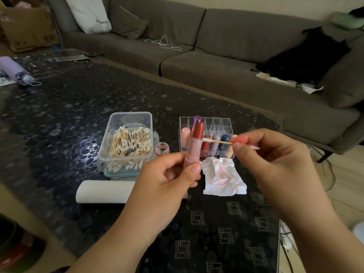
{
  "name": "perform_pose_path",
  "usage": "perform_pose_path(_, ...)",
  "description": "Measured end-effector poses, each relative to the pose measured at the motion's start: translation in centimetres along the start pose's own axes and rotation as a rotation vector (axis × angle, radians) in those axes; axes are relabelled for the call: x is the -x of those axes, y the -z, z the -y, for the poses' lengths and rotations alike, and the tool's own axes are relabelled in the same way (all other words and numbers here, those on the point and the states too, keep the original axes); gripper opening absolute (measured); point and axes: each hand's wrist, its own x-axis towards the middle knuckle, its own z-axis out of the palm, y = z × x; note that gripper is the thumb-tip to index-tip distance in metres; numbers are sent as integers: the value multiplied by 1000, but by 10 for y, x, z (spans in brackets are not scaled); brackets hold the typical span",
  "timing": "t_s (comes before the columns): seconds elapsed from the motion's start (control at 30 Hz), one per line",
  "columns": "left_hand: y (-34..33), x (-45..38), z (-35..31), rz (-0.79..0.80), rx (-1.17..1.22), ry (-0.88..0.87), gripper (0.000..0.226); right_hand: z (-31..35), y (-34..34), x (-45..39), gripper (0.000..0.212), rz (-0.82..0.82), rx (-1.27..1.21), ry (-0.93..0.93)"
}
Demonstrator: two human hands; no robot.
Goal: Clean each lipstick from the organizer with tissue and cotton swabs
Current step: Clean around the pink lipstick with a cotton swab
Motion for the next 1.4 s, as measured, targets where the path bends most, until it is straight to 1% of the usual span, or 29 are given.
perform_pose_path(0.33, -1, 0, 1, 14, 6, -5, 35, -2, 2, -1, 21, 8, -20, -6)
perform_pose_path(0.5, -1, 1, 3, 50, 26, 33, 47, -1, 3, -2, 18, 10, -38, -12)
perform_pose_path(0.57, -3, 1, 4, 67, 67, 45, 39, -1, 3, -1, 18, 9, -38, -10)
perform_pose_path(0.63, -5, 1, 1, 76, 112, 53, 22, 0, 3, -1, 18, 12, -48, -12)
perform_pose_path(0.9, -8, 4, -3, 110, 289, 71, 29, 0, 2, -1, 18, 25, -67, -19)
perform_pose_path(1.0, -8, 4, -3, 125, 363, 98, 23, 0, 2, 0, 16, 29, -74, -18)
perform_pose_path(1.17, -9, 5, -5, 160, 370, 89, 14, 0, 1, -1, 18, 33, -96, -14)
perform_pose_path(1.27, -7, 4, -3, 139, 354, 89, 20, 1, 2, 0, 17, 39, -95, -8)
perform_pose_path(1.4, -6, 4, -3, 141, 349, 74, 21, 1, 1, -1, 18, 36, -101, -19)
